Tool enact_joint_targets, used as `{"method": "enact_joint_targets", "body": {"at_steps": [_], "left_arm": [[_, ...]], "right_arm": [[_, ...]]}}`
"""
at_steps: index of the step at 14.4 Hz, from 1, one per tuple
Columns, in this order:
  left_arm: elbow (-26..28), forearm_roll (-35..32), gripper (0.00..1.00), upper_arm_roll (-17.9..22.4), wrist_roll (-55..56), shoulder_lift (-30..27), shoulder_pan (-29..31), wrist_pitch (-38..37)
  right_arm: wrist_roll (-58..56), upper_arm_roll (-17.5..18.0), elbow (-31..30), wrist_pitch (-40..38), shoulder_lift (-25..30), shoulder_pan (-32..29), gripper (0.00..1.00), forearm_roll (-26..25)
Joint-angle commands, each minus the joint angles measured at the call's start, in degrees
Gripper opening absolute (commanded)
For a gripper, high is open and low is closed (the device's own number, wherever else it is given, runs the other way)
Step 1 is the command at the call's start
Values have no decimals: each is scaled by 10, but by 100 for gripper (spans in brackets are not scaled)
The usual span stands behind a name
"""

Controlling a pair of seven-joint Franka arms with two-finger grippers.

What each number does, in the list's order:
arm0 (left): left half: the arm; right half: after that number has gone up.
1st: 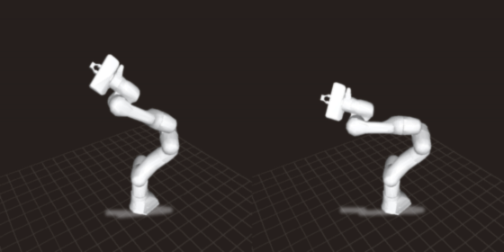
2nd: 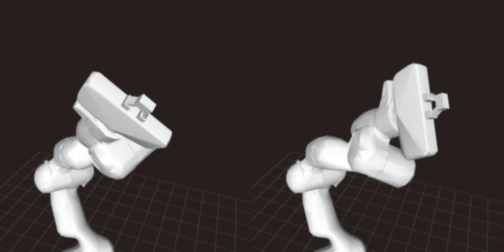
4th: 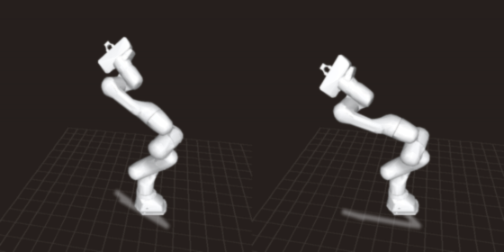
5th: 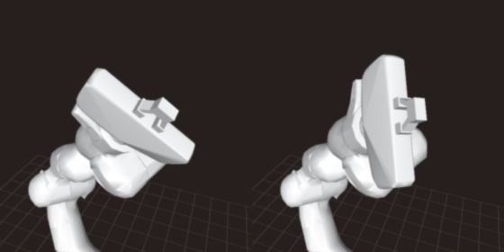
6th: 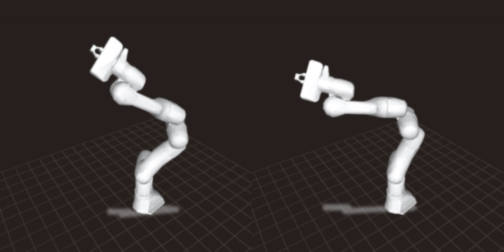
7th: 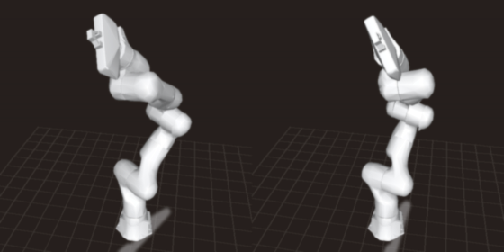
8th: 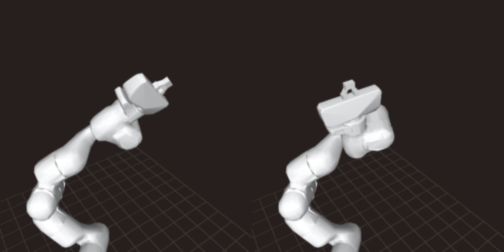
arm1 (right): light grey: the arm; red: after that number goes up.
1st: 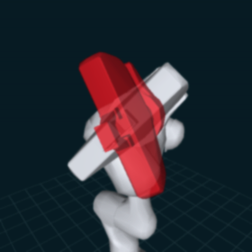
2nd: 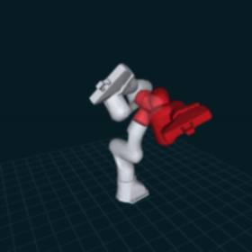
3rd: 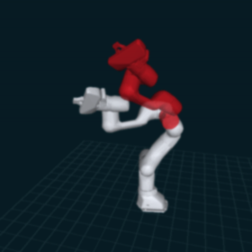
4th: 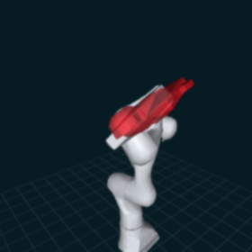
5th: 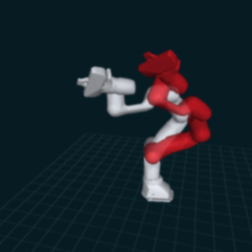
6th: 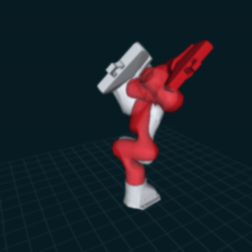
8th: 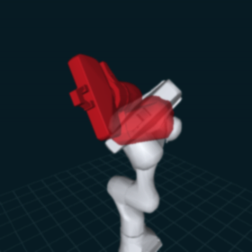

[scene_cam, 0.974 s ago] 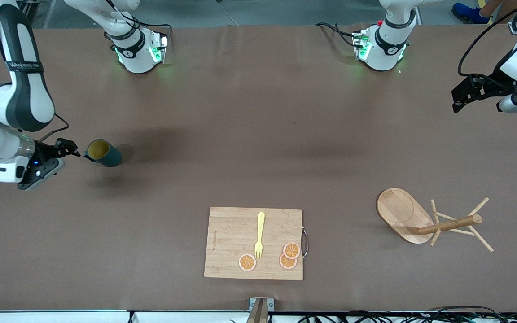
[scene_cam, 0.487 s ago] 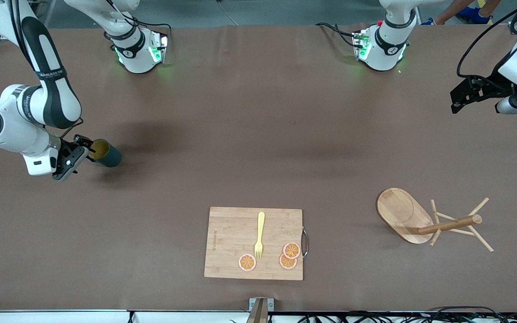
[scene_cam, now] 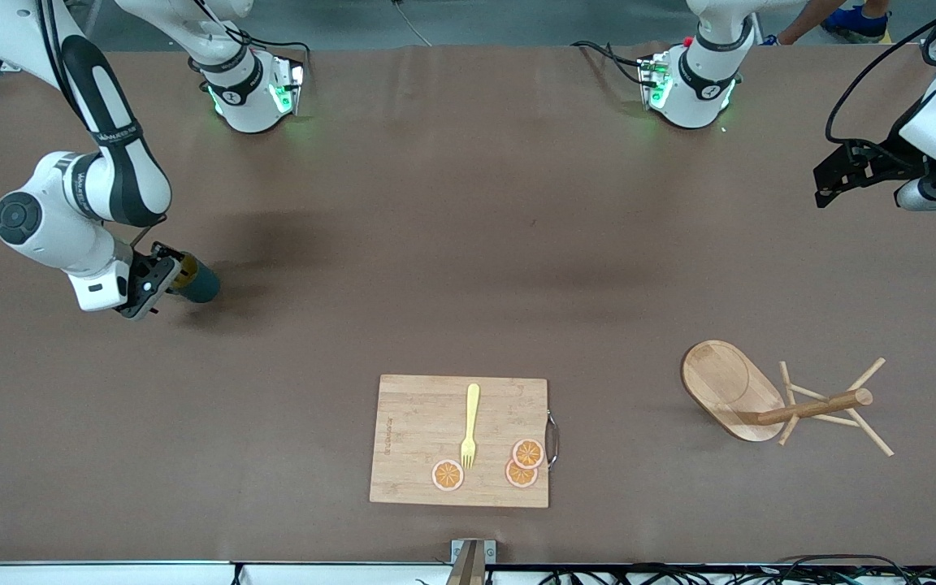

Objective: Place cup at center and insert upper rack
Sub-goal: 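Grasp the teal mug rim with the right gripper and carry it toward table center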

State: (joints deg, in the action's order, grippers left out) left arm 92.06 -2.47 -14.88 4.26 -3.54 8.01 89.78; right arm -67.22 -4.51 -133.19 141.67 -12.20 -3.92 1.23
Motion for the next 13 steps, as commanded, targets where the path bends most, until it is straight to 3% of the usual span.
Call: {"method": "enact_joint_targets", "body": {"at_steps": [1, 3, 4, 6, 7, 10, 13], "left_arm": [[-9, -9, 100, -3, 3, 5, 0, -7], [-9, -10, 100, -3, 3, 7, 0, -7], [-9, -10, 100, -3, 3, 7, 0, -7], [-10, -9, 100, -3, 2, 7, 0, -7], [-10, -9, 100, -3, 3, 7, 1, -7], [-10, -9, 100, -2, 0, 6, 3, -8], [-11, -9, 100, -2, -3, 6, 5, -7]], "right_arm": [[-12, -1, -34, 15, 25, 0, 96, 1], [-12, -1, -44, 31, 26, -2, 83, 1], [-12, -1, -48, 36, 26, -3, 65, 1], [-1, -1, -49, 32, 26, -4, 14, 2], [9, -1, -49, 29, 26, -5, 1, 3], [44, -1, -40, 2, 27, -4, 0, 5], [137, 3, -17, -73, 46, 1, 0, 8]]}}
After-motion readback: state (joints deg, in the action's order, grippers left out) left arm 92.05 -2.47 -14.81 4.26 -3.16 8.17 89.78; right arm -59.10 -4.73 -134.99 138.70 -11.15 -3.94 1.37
